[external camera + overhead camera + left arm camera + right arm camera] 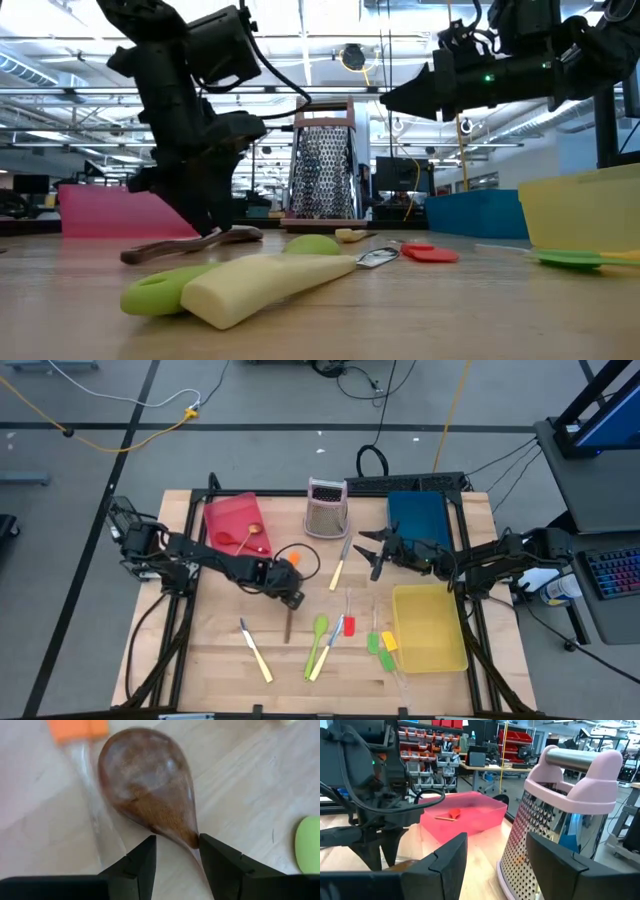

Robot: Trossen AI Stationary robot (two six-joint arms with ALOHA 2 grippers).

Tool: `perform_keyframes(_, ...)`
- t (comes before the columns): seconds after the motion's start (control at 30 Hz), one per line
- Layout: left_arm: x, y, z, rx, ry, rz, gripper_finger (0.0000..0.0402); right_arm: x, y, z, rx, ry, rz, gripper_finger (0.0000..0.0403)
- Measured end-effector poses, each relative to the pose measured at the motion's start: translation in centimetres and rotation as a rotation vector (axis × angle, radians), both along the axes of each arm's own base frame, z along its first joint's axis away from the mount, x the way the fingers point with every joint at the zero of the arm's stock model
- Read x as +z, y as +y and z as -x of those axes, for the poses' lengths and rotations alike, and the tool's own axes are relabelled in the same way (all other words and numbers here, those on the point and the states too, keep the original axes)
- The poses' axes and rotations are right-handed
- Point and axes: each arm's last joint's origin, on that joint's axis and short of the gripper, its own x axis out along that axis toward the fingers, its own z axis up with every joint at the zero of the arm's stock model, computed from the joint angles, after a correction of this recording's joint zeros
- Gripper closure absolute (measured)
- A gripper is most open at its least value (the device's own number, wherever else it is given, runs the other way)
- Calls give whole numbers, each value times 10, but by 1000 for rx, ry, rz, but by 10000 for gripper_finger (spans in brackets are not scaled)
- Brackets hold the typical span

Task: Pick & Place Kitchen Items
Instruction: Put the brown serving spoon into the pink bin

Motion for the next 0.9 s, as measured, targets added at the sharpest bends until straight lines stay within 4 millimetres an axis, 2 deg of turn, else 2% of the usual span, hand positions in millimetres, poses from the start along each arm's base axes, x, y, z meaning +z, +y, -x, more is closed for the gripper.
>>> perform_keyframes(0.37,10,-20,-7,10,-57,-147,250,-7,0,3,-1,13,-67,206)
perform_keyframes(0.67,-12,-34,-10,12,-4,-180,250,-12,1,6,-2,18,-102,206)
perform_keyframes(0.9,-24,-37,-10,10,43,-209,255,-17,1,9,-5,26,-127,206)
